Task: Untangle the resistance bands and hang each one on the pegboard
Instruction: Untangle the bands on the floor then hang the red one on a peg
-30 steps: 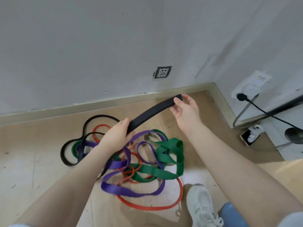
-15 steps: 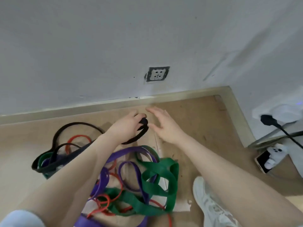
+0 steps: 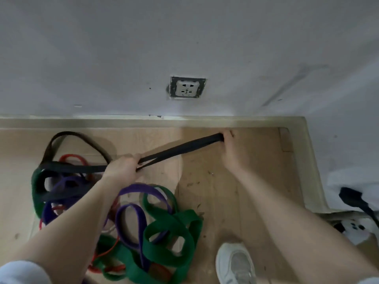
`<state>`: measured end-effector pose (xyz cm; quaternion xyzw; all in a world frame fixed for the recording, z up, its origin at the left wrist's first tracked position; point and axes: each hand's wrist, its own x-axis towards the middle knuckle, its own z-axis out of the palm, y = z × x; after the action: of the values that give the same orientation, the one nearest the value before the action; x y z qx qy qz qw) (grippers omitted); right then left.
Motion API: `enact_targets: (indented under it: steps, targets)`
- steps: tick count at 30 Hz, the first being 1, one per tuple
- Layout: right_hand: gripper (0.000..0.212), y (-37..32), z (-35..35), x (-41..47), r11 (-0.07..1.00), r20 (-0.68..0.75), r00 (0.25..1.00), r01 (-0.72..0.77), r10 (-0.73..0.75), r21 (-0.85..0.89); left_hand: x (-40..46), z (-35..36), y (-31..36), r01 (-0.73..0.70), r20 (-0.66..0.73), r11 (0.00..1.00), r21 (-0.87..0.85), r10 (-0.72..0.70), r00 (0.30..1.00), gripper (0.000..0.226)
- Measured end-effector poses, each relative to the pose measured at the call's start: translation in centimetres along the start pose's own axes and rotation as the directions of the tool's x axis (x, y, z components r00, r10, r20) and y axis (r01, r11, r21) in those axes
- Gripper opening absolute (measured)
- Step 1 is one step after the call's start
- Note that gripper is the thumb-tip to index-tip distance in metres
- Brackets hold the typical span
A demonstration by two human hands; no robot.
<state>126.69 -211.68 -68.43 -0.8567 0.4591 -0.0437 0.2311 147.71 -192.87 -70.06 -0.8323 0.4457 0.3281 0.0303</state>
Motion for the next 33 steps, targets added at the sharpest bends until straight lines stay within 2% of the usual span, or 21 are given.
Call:
enact_targets:
  steps: [4, 6, 7, 8, 10, 11, 12, 14, 15, 16, 19, 21, 24, 27, 30, 31, 33]
  targets:
    - [0.035, 2.3, 1.9, -0.4, 0.917, 0.127, 0.981, -0.088, 0.148, -0.39, -1.5, 1.0, -1.6, 0.031, -0.081, 0.997, 0.074, -0.025, 0.996, 0.02]
    - [0.047, 1.2, 3.3, -0.6, 0.877, 0.241, 0.958, -0.02, 0.154, -0.48, -1.7, 0.9, -1.3, 0.041, -0.144, 0.997, 0.061, -0.032, 0.989, 0.027]
    - [0.061, 0.2, 4.2, -0.6, 0.877, 0.313, 0.945, 0.074, 0.09, -0.475, -1.6, 0.8, -1.1, 0.054, -0.171, 0.998, 0.017, -0.05, 0.984, 0.028]
    - [0.076, -1.0, 5.2, -0.7, 0.886, 0.404, 0.914, 0.2, -0.015, -0.419, -1.5, 0.7, -0.8, 0.054, -0.2, 0.998, -0.02, -0.057, 0.978, 0.028]
    - [0.093, -4.5, 7.4, -0.8, 0.889, 0.552, 0.793, 0.419, -0.259, -0.184, -1.0, 0.7, -0.1, 0.016, -0.278, 0.999, 0.028, -0.008, 0.96, 0.028]
    - [0.096, -6.3, 8.5, -1.0, 0.89, 0.589, 0.731, 0.454, -0.344, -0.044, -0.8, 0.8, 0.1, 0.007, -0.308, 0.999, 0.034, 0.003, 0.951, 0.029]
    - [0.096, -8.2, 9.5, -1.3, 0.899, 0.592, 0.699, 0.424, -0.402, 0.11, -0.8, 0.9, 0.4, 0.01, -0.329, 1.0, 0.005, -0.007, 0.944, 0.032]
    - [0.085, -10.8, 10.8, -1.7, 0.889, 0.517, 0.737, 0.261, -0.436, 0.376, -1.2, 1.1, 0.7, -0.003, -0.365, 0.998, -0.067, -0.022, 0.931, 0.039]
    - [0.072, -11.5, 11.0, -1.8, 0.869, 0.475, 0.771, 0.202, -0.425, 0.451, -1.6, 1.3, 0.5, -0.03, -0.383, 0.996, -0.087, -0.005, 0.924, 0.043]
    - [0.059, -12.0, 11.0, -1.8, 0.862, 0.427, 0.798, 0.212, -0.424, 0.459, -2.1, 1.5, 0.3, -0.069, -0.397, 0.993, -0.098, 0.025, 0.918, 0.046]
    - [0.028, -12.1, 10.3, -1.6, 0.88, 0.372, 0.81, 0.341, -0.453, 0.33, -3.4, 1.5, -0.7, -0.127, -0.362, 0.979, -0.16, 0.062, 0.93, 0.051]
    - [0.021, -11.9, 9.7, -1.4, 0.867, 0.391, 0.774, 0.455, -0.498, 0.204, -3.7, 1.5, -1.4, -0.09, -0.325, 0.976, -0.196, 0.022, 0.945, 0.047]
    - [0.021, -11.0, 8.8, -1.4, 0.833, 0.354, 0.77, 0.551, -0.531, 0.051, -3.3, 2.2, -2.0, -0.043, -0.298, 0.995, -0.084, 0.016, 0.954, 0.033]
    - [0.02, -8.2, 7.5, -1.3, 0.843, 0.272, 0.828, 0.53, -0.49, -0.094, -3.0, 3.0, -2.6, 0.036, -0.248, 0.991, -0.126, -0.067, 0.966, 0.026]
    - [0.027, -4.0, 5.9, -1.0, 0.802, 0.264, 0.886, 0.46, -0.382, -0.382, -3.3, 2.7, -3.0, 0.14, -0.078, 0.979, -0.146, -0.153, 0.985, 0.025]
    - [0.028, -2.9, 5.3, -1.0, 0.771, 0.284, 0.9, 0.432, -0.331, -0.468, -3.4, 2.4, -2.7, 0.133, -0.074, 0.984, -0.122, -0.143, 0.987, 0.025]
    - [0.031, -2.1, 4.4, -1.0, 0.724, 0.33, 0.927, 0.351, -0.179, -0.594, -3.5, 1.8, -1.5, 0.055, -0.212, 0.998, -0.012, -0.056, 0.976, 0.026]
